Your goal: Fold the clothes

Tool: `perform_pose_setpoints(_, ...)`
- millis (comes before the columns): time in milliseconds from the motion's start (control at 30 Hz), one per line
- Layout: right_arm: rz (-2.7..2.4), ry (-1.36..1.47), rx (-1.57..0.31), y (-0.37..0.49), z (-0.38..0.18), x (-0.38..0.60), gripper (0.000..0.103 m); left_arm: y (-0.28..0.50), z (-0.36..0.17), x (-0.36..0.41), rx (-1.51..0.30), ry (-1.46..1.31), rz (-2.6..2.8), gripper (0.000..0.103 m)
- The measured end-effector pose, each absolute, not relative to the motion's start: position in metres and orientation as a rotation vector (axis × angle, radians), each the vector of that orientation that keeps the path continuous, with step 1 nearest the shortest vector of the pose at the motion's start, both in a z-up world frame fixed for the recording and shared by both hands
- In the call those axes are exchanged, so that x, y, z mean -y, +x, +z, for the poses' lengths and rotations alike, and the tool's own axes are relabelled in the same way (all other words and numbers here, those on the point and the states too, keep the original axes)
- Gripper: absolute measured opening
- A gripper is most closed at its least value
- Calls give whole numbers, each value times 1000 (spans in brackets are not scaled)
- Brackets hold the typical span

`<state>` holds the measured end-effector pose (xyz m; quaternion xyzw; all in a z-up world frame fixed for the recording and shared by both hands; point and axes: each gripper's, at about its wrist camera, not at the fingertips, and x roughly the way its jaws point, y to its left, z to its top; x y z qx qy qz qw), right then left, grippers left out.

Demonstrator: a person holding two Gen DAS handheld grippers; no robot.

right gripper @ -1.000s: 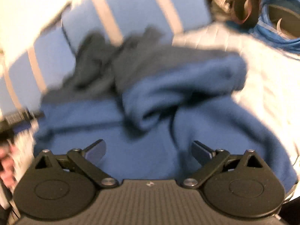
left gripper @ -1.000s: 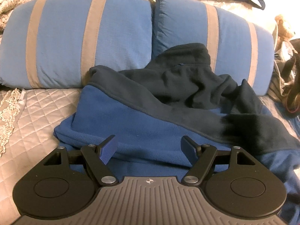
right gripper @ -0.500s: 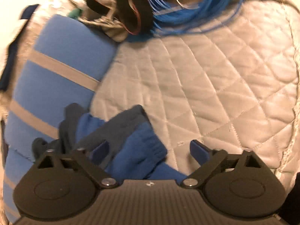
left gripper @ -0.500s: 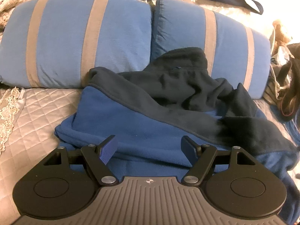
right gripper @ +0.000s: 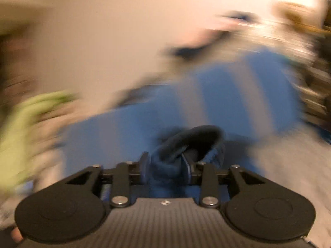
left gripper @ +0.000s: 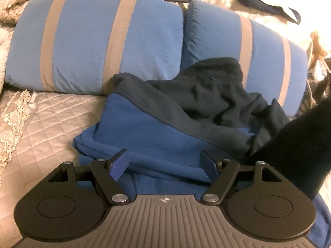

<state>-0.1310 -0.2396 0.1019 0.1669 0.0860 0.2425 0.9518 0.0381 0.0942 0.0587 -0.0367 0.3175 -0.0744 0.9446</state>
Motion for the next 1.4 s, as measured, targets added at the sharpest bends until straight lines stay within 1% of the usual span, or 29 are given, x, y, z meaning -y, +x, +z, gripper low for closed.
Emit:
perform_pose_setpoints(33,571,311,-136,-138,110,231,91,38,60,-97,-640,-82,-142,74)
perform_pose_setpoints(100,635,273,-100,-144,119,223,92,39,61,-104,-631,-95,-115,74)
perform_pose_setpoints(200,621,238,-121,-134,121,216,97,40,62,-114,-623,-118,-71,74)
perform_pose_setpoints(333,602,233,-229,-100,106,209,97,37,64,-129,-618,-165,-13,74)
perform_pose_setpoints(433,622,142,-329,-75,91,192,97,32,68,-138,-615,-201,27,74)
perform_pose_setpoints(600,749,-186,-473,-56,57,151,97,21,71,-139,-645,-263,-35,74)
perform_pose_setpoints(667,826,-317,-492,-65,42,139,96,19,70,-136,-657,-274,-63,74)
perform_pose_setpoints(767,938,-480,-472,-87,25,125,95,22,66,-127,-671,-247,-92,74)
perform_pose_setpoints(800,962,-528,-455,-93,20,120,94,23,65,-124,-677,-246,-106,74)
perform_pose_setpoints(867,989,-611,-433,-104,12,112,84,23,62,-120,-683,-246,-135,74)
perform_pose_setpoints(900,998,-635,-431,-107,8,109,82,22,61,-117,-683,-247,-150,74)
perform_pose_setpoints(933,1008,-656,-432,-110,5,106,76,21,61,-114,-682,-240,-167,74)
perform_pose_setpoints(1000,1019,-690,-437,-114,0,100,72,19,60,-109,-678,-222,-194,74)
perform_pose_setpoints(1067,1019,-711,-448,-115,-3,96,63,17,59,-105,-671,-208,-217,74)
perform_pose_setpoints(1133,1018,-730,-458,-114,-7,94,62,16,58,-103,-667,-204,-231,74)
perform_pose_setpoints(1167,1017,-739,-464,-114,-9,93,58,16,58,-103,-667,-208,-236,74)
perform_pose_setpoints(1233,1017,-751,-478,-112,-16,88,55,16,57,-104,-667,-218,-243,74)
perform_pose_setpoints(1400,997,-769,-508,-111,-26,88,53,18,58,-105,-682,-246,-256,74)
